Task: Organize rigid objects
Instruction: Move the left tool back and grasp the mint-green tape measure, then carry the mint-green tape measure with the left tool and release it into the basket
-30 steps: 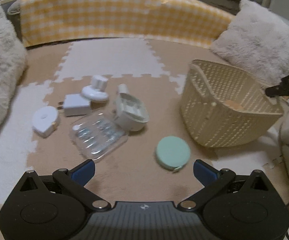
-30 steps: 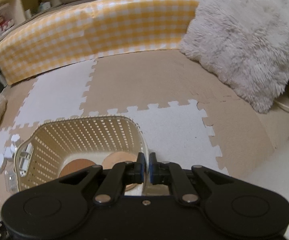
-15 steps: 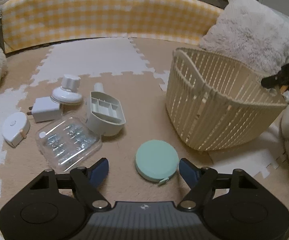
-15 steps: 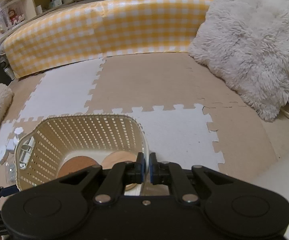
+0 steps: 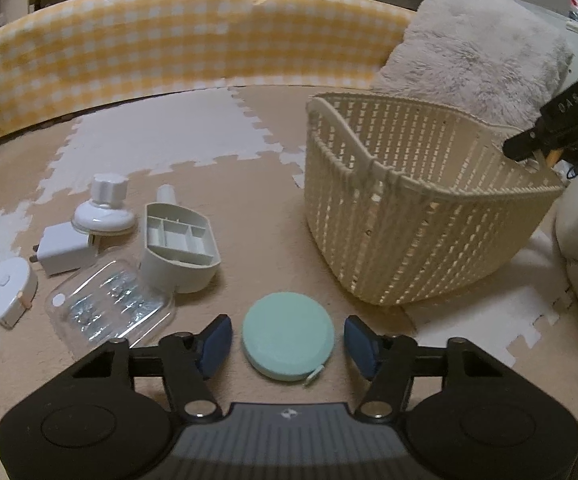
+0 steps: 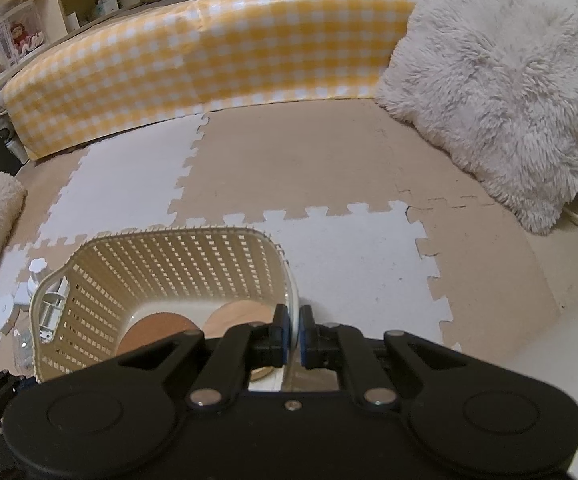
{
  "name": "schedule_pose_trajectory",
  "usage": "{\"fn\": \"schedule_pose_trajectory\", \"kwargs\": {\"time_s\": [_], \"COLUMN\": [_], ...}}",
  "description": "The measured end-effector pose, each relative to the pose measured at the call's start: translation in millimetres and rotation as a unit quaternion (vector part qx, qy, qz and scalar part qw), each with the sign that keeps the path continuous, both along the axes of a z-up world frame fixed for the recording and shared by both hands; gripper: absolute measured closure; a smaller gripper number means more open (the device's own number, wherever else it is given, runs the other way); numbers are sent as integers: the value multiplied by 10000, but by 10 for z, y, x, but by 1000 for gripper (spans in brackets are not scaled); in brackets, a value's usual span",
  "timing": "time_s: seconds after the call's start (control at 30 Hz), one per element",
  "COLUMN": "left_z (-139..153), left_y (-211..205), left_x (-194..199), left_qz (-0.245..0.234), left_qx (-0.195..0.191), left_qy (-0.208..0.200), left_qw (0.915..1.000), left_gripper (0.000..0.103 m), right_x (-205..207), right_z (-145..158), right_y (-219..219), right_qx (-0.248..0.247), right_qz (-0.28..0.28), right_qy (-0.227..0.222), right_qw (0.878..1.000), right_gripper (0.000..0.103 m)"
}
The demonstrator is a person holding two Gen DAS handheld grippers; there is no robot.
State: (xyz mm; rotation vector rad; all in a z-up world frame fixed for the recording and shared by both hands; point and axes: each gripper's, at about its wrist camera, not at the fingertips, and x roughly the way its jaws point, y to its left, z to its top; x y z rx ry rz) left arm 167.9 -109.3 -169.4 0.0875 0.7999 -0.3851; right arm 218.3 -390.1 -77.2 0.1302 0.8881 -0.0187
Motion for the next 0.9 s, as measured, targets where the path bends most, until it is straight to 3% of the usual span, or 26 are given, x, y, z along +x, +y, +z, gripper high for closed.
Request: {"fn": "schedule_pose_trajectory", "kwargs": {"time_s": [0.07, 0.4, 0.67, 0.9], "left_z": [3, 120, 501, 932], "left_y": [-16, 93, 216, 29], "left_x": [2, -31, -118, -196], "left_qz": [-5, 247, 497, 208], "left_qx": [44, -220, -731, -1109], "left_qy": [-19, 103, -40, -479], "left_qw": [10000, 9994, 9961, 9925], "left_gripper": [52, 52, 52, 52], "right_x": [1, -15, -28, -30], "right_z": [4, 14, 36, 37], "right_y": [-9, -40, -54, -38], "right_qx": [30, 161, 186, 167], "right_qz": [-35, -173, -183, -173], "right_qy": [-2, -73, -139, -137], "right_qw": [10000, 9997, 9996, 9996], "right_gripper": [97, 95, 95, 96]}}
